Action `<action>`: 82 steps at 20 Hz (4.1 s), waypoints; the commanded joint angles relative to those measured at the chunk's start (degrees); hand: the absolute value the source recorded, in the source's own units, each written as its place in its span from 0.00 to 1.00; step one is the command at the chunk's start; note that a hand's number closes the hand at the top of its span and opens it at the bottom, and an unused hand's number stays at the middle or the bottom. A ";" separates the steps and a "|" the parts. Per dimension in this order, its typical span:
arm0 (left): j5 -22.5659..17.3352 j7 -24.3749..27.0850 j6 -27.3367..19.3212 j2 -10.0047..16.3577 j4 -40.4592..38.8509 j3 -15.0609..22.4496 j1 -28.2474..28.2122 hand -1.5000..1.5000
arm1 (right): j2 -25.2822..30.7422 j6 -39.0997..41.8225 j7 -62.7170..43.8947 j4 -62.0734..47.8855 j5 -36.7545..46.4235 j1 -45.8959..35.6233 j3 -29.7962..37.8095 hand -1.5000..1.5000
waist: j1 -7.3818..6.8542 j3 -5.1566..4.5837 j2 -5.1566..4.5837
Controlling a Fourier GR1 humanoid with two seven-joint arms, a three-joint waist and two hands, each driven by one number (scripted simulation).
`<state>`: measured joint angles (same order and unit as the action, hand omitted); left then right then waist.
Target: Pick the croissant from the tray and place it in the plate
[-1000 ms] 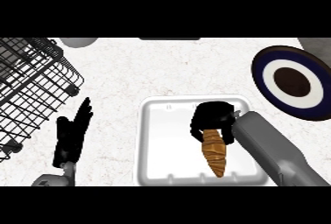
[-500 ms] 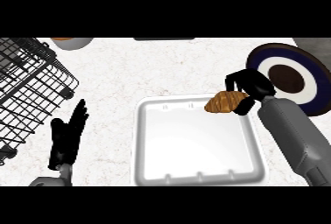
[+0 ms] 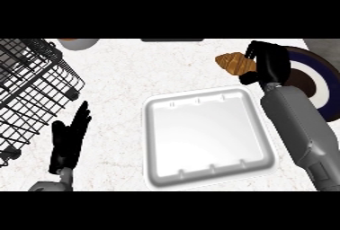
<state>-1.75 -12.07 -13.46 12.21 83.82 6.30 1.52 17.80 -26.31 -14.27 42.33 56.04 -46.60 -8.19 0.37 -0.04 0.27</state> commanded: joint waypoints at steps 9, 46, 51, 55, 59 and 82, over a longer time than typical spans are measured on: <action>3.35 1.20 -1.65 -3.30 -2.27 1.19 1.06 0.50 | 4.27 -4.68 -16.72 6.72 7.54 0.09 6.00 1.00 | -0.40 0.02 -0.28; 1.76 -1.73 3.16 -2.26 0.10 -2.84 1.78 0.50 | 14.78 11.57 36.47 -21.31 -25.74 -4.33 38.06 0.00 | -0.84 0.30 -0.41; 2.55 -1.42 3.05 -1.70 -1.26 -3.54 1.93 0.50 | 17.55 21.31 42.71 -21.66 -33.54 -0.02 43.71 0.00 | -0.49 0.13 -0.38; 4.46 -1.78 0.98 -4.80 0.59 -1.18 2.04 0.50 | 19.99 25.18 47.76 -23.80 -35.78 3.04 44.86 0.00 | -1.19 0.14 -0.58; 2.98 -3.86 3.74 -2.58 2.26 -2.89 1.87 0.50 | 18.67 26.50 53.36 -24.77 -36.87 5.71 44.43 0.00 | -1.26 0.13 -0.56; 4.94 -0.01 4.53 -4.68 -0.44 -4.03 1.33 0.50 | 22.23 17.16 51.31 -29.74 -37.06 5.62 40.87 0.00 | -1.56 0.15 -0.75</action>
<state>2.94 -12.14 -8.89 7.94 83.76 2.41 2.37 36.78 -10.44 38.14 12.96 19.44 -41.81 32.65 -1.38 0.12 -0.53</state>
